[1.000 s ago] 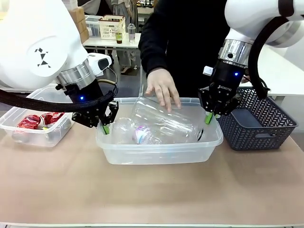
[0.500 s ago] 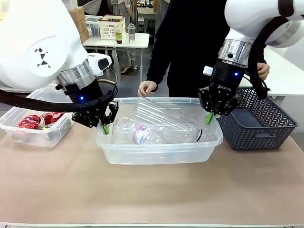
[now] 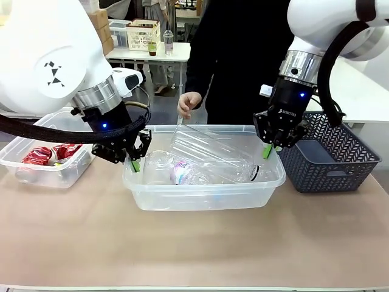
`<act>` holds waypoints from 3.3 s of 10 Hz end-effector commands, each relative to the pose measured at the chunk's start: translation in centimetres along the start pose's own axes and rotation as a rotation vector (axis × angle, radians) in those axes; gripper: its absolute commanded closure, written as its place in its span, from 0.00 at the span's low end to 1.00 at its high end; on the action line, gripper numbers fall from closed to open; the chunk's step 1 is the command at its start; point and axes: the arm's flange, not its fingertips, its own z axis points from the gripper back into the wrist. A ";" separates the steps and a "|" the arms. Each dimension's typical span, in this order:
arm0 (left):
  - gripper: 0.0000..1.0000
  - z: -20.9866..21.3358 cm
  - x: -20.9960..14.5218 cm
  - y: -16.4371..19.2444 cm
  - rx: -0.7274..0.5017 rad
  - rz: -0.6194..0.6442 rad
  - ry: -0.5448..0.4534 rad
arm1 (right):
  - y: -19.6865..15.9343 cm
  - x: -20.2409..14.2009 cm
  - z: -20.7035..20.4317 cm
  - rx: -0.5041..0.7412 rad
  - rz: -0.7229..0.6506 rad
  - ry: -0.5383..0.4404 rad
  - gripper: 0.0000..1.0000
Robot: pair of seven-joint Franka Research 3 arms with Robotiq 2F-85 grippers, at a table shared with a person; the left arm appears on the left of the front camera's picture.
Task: Sort the waste into each basket.
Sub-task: Offer the picked Organizing box to the human, then release the Organizing box you were holding.
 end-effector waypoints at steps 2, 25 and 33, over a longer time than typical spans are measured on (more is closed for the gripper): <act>0.97 -0.3 2.2 -0.9 0.001 -0.023 0.028 | 1.0 2.1 1.0 0.009 0.031 0.023 0.93; 0.00 1.2 15.4 0.3 -0.086 -0.013 0.013 | 0.6 9.9 5.7 0.088 0.213 -0.267 0.00; 0.00 4.8 14.7 1.8 -0.199 -0.052 -0.027 | -0.4 6.4 8.8 0.114 0.254 -0.416 0.00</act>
